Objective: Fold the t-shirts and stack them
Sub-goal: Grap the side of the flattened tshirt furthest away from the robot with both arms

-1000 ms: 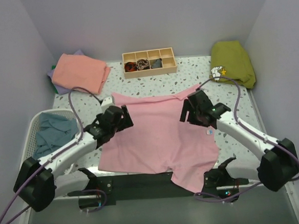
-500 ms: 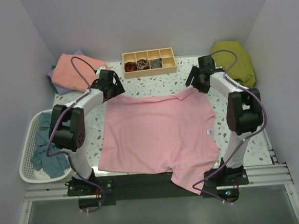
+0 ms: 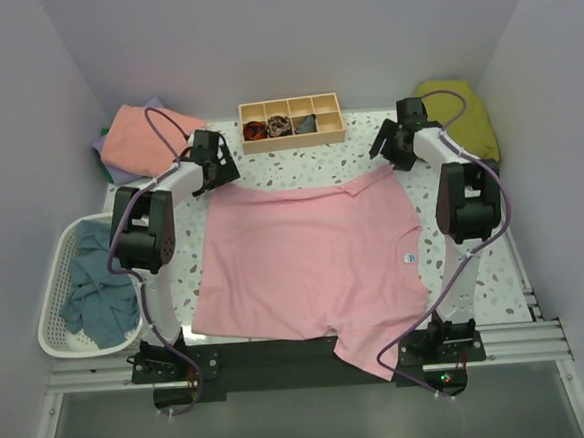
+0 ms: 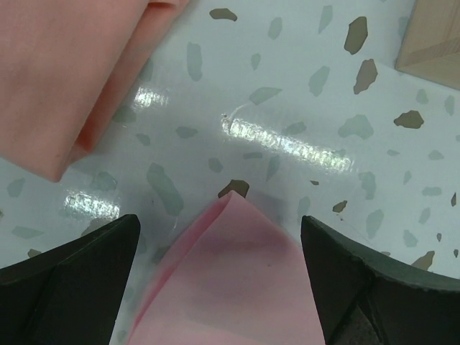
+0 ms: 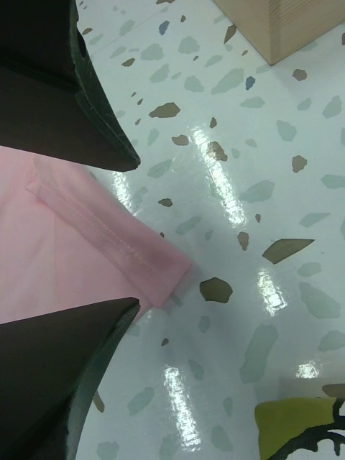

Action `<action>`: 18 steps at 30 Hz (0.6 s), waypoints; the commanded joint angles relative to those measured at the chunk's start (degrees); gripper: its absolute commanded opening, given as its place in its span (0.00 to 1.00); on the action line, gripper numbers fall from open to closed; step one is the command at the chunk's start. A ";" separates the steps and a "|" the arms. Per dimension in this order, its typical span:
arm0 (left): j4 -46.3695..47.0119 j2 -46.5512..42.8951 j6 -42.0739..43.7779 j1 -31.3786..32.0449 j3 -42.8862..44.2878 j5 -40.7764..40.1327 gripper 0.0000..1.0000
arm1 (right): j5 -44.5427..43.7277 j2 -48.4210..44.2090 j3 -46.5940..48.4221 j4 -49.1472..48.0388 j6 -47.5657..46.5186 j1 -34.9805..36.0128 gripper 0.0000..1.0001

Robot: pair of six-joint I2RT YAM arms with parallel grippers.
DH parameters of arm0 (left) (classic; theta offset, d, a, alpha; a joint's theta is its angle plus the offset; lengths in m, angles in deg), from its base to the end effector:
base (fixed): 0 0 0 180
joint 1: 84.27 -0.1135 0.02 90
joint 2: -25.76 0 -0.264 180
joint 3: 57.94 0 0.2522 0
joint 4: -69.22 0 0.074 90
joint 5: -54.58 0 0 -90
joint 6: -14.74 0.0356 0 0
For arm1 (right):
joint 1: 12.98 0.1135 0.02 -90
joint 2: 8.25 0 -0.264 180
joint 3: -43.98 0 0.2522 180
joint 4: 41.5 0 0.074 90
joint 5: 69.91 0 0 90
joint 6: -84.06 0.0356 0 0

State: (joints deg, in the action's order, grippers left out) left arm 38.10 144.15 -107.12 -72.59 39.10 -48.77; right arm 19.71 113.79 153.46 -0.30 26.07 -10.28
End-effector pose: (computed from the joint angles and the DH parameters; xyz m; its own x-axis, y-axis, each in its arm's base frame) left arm 0.4390 -0.0824 0.1678 -0.6909 -0.3816 -0.6141 -0.3596 0.9182 -0.1660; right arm 0.4705 0.0220 0.1940 -0.7061 0.4973 -0.5041 0.3904 0.8673 0.3088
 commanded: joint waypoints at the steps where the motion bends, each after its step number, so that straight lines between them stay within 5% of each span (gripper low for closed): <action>1: 2.24 0.61 2.15 -0.87 0.83 1.48 0.98 | -1.72 1.18 2.89 0.16 -2.65 -0.15 0.75; 18: 6.47 2.28 3.21 -1.49 -3.13 2.97 0.97 | -1.55 6.63 5.52 -3.54 -8.37 -0.41 0.74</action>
State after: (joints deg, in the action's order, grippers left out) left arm 43.04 145.02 -104.69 -73.37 37.38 -46.30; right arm 19.12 119.15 156.54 -2.75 19.51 -10.39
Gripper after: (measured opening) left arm 0.980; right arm 0.748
